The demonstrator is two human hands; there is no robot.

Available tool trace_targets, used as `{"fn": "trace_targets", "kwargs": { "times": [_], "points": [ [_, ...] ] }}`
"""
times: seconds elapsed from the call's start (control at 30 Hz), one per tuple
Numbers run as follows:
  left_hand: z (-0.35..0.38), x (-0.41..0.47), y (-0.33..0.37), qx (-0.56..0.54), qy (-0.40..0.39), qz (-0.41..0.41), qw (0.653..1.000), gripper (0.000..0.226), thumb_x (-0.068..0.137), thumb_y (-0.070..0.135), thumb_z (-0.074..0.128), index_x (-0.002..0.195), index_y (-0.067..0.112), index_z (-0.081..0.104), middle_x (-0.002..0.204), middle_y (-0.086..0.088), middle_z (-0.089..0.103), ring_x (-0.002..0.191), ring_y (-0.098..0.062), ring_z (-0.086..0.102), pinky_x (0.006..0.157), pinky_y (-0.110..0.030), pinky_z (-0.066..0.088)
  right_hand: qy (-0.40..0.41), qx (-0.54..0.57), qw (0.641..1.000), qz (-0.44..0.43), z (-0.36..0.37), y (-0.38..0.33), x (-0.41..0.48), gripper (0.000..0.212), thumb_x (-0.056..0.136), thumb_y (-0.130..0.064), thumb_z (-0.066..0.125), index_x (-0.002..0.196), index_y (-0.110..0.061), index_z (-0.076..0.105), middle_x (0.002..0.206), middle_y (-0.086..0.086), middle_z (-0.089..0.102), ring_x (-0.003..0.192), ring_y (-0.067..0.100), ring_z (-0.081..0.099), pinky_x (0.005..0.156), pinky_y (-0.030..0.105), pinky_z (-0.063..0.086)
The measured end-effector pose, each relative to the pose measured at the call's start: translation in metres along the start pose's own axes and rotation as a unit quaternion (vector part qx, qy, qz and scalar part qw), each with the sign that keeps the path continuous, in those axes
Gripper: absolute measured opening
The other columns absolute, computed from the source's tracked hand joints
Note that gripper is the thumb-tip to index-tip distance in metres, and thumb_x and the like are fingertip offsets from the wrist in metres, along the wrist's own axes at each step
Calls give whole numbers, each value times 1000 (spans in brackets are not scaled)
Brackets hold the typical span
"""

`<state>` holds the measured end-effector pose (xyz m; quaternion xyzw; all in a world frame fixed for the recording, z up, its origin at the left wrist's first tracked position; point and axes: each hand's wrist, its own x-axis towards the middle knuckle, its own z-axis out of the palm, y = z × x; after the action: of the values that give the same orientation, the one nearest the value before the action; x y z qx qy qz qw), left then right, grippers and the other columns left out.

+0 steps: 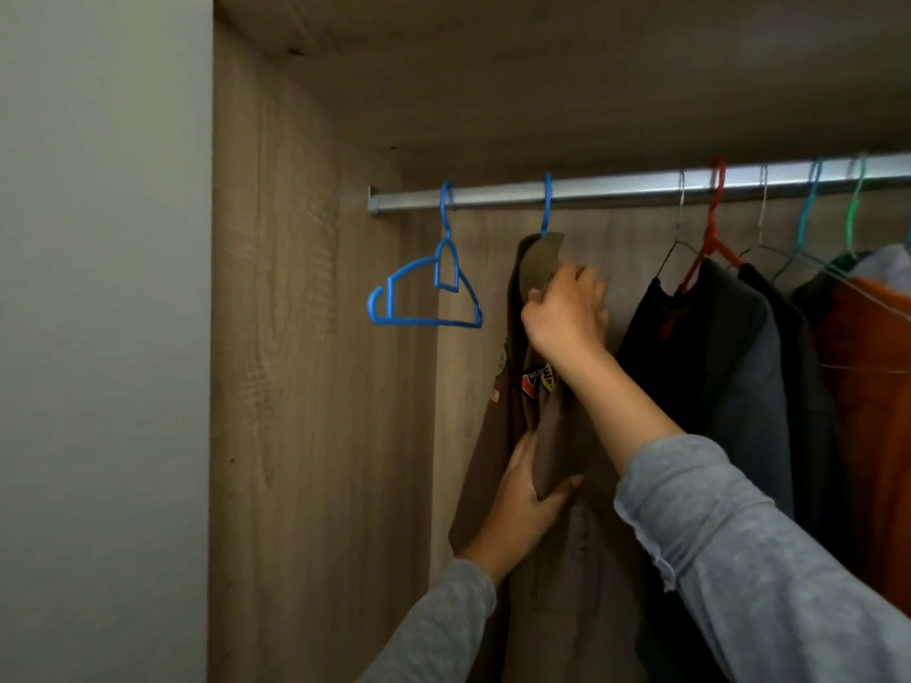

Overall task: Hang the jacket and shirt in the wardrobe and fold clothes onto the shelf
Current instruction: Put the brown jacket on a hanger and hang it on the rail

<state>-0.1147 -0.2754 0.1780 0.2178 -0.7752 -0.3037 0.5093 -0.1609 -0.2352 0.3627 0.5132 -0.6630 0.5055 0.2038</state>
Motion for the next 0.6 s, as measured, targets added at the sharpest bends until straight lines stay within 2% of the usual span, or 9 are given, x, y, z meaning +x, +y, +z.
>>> {"fn": "trace_targets", "kwargs": {
  "times": [0.1, 0.17, 0.23, 0.33, 0.37, 0.43, 0.5, 0.57, 0.6],
  "points": [
    [0, -5, -1, -8, 10, -12, 1000, 71, 85, 43, 63, 145, 29, 29, 148, 6, 36, 135, -6, 35, 113, -37, 31, 87, 55, 991, -82, -5, -18, -4, 35, 95, -23, 47, 126, -7, 48, 132, 12, 41, 126, 26, 37, 103, 37, 30],
    [1, -7, -6, -7, 15, -12, 1000, 78, 81, 60, 59, 146, 33, 25, 151, 8, 32, 138, -6, 31, 114, -40, 29, 78, 138, 983, -87, -6, -34, 1, 30, 95, -22, 47, 121, -8, 52, 127, 11, 45, 121, 24, 43, 98, 34, 36],
    [0, -11, -9, -11, 14, -19, 1000, 82, 78, 66, 57, 146, 32, 26, 151, 8, 32, 137, -6, 31, 114, -40, 29, 24, 219, 974, -55, -5, -51, 5, 27, 95, -23, 48, 117, -8, 52, 123, 9, 49, 113, 22, 49, 89, 30, 40],
    [-6, -21, -5, -21, 13, -28, 999, 60, 82, 49, 60, 134, 40, 33, 140, 0, 46, 129, -14, 44, 110, -37, 35, -94, 294, 951, 38, 4, -69, 11, 36, 95, -31, 49, 123, -8, 46, 112, 4, 52, 101, 21, 54, 81, 31, 44],
    [-7, -24, -6, -23, 15, -25, 999, 54, 82, 43, 60, 128, 44, 33, 135, -3, 50, 125, -12, 48, 108, -32, 38, -140, 317, 935, 76, 9, -74, 13, 44, 94, -35, 49, 128, -8, 42, 110, 3, 53, 98, 21, 54, 81, 33, 45],
    [-11, -31, -10, -31, 9, -13, 999, 51, 87, 31, 62, 122, 49, 30, 132, 10, 48, 117, 16, 44, 101, -9, 33, -196, 335, 912, 129, 22, -82, 17, 60, 91, -45, 51, 136, -8, 38, 115, 6, 56, 102, 22, 55, 87, 36, 46],
    [-16, -38, -15, -36, -13, -5, 999, 55, 90, 19, 61, 119, 50, 25, 129, 26, 38, 107, 35, 32, 94, 4, 25, -222, 348, 896, 164, 34, -87, 18, 74, 87, -53, 53, 143, -12, 30, 134, 9, 50, 119, 27, 49, 96, 41, 43],
    [-23, -44, -18, -31, -36, -9, 999, 56, 90, 15, 60, 116, 47, 22, 123, 32, 28, 102, 41, 24, 92, 8, 21, -235, 369, 876, 200, 44, -90, 17, 84, 82, -58, 57, 145, -15, 22, 142, 10, 42, 126, 32, 43, 100, 46, 41],
    [-28, -46, -19, -29, -40, -6, 999, 54, 89, 21, 62, 116, 46, 23, 123, 32, 28, 104, 40, 26, 94, 6, 22, -239, 382, 866, 217, 49, -92, 18, 88, 81, -57, 60, 146, -14, 18, 142, 11, 41, 127, 33, 42, 101, 47, 40]
  ]
}}
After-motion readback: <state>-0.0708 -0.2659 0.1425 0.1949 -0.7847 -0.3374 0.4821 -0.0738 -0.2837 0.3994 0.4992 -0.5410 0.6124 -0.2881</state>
